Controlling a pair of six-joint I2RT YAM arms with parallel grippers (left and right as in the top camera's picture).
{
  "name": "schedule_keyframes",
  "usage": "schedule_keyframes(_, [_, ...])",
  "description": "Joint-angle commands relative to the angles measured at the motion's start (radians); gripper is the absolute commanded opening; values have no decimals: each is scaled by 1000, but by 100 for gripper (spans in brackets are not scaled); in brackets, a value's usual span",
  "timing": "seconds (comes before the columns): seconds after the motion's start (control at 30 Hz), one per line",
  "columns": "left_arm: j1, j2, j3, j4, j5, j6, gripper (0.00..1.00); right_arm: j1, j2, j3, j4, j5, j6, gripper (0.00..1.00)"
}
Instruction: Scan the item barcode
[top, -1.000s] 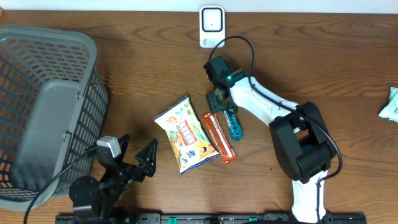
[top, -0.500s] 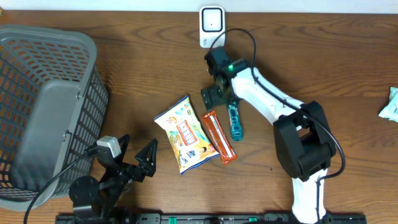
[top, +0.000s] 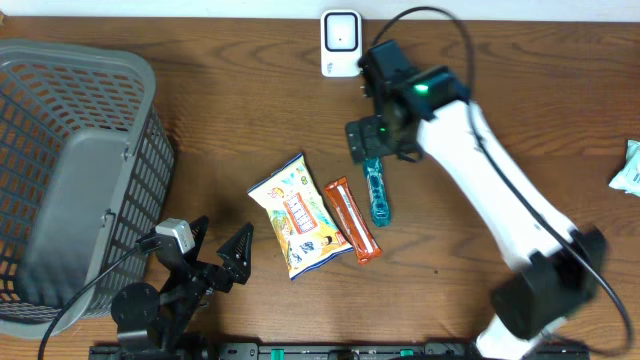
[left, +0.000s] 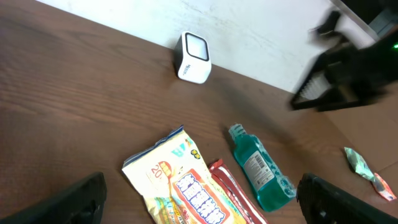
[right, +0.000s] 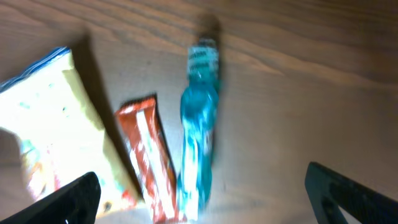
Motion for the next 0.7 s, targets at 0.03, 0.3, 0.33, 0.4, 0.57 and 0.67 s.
schedule_keyframes(0.03, [3,-4,-2,1,6,2,98,13,-109,11,-107,27,139,99])
schedule_keyframes(0.3, [3,-4,-2,1,6,2,98,135,-293,-367,87,379,437,99])
schedule_keyframes(0.33, [3,-4,-2,1,6,2,98,145,-304,-420,153,386,436,99])
schedule_keyframes(0.4, [3,-4,-2,1,6,2,98,161,-310,-541,315,386,436,99])
schedule_keyframes(0.57, [3,-4,-2,1,6,2,98,162,-303,-724,544,313,435,99])
schedule_keyframes(0.67, [3,-4,-2,1,6,2,98,162,-303,-760,599,308,427,99])
